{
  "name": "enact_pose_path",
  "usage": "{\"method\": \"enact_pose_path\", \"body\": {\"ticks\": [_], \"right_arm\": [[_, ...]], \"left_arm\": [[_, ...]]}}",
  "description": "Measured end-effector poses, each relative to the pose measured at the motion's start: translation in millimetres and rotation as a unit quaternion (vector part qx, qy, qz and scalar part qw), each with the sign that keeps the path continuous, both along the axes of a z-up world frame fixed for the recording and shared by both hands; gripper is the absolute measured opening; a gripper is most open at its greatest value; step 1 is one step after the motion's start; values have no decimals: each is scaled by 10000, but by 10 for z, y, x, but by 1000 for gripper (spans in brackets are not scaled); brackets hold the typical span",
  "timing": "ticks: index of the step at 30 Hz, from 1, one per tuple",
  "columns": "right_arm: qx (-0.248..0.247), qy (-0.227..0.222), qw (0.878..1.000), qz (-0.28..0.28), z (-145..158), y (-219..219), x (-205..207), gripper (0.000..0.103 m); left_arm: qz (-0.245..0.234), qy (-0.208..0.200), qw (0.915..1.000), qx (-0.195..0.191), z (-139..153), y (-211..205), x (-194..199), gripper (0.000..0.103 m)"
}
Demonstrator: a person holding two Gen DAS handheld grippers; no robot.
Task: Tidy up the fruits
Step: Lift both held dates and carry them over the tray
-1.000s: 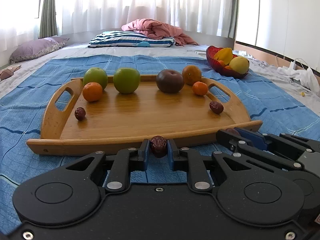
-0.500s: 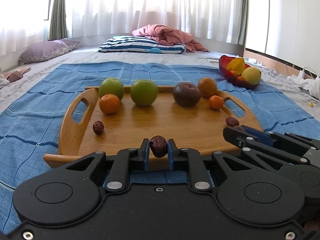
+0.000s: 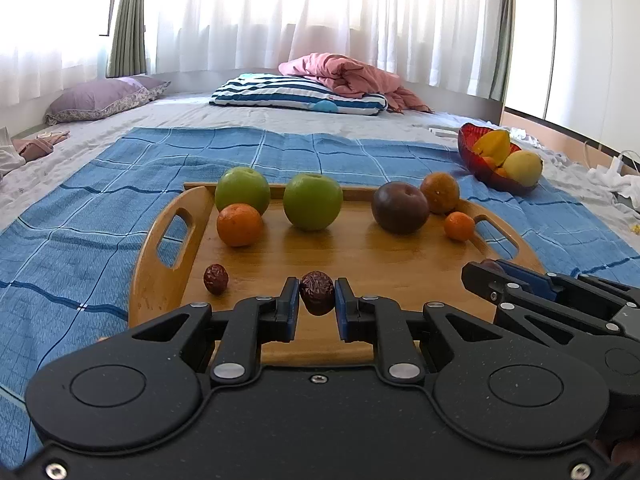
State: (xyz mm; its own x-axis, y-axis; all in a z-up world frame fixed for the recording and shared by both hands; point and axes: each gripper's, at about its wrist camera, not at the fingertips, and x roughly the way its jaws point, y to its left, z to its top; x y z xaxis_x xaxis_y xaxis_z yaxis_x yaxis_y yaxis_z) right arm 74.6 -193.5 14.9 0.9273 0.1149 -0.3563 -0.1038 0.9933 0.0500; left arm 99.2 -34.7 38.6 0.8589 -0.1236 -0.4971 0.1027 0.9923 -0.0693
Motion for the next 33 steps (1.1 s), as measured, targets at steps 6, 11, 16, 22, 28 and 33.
{"method": "enact_pose_path", "body": {"ticks": [6,11,16,22,28,33], "right_arm": [[26,99,9999,-36,-15,8,144,24],[95,140,9998,-95,-19,2,212,24],[96,211,9996,-165,-8,-11,310,24],[92,370,9990,-219,-43,-3,449,24],[112,653,9976,-192,-108,11,583,24],[131,845,9961,-217,-183,12,627,24]], "left_arm": [[32,27,10000,-15,-25,21,102,18],[35,51,10000,-40,-41,20,167,18],[43,96,9999,-60,-66,26,256,18],[103,145,9998,-70,-92,52,372,18],[185,229,9996,-20,-160,52,484,18],[202,325,9993,11,-233,49,531,18]]}}
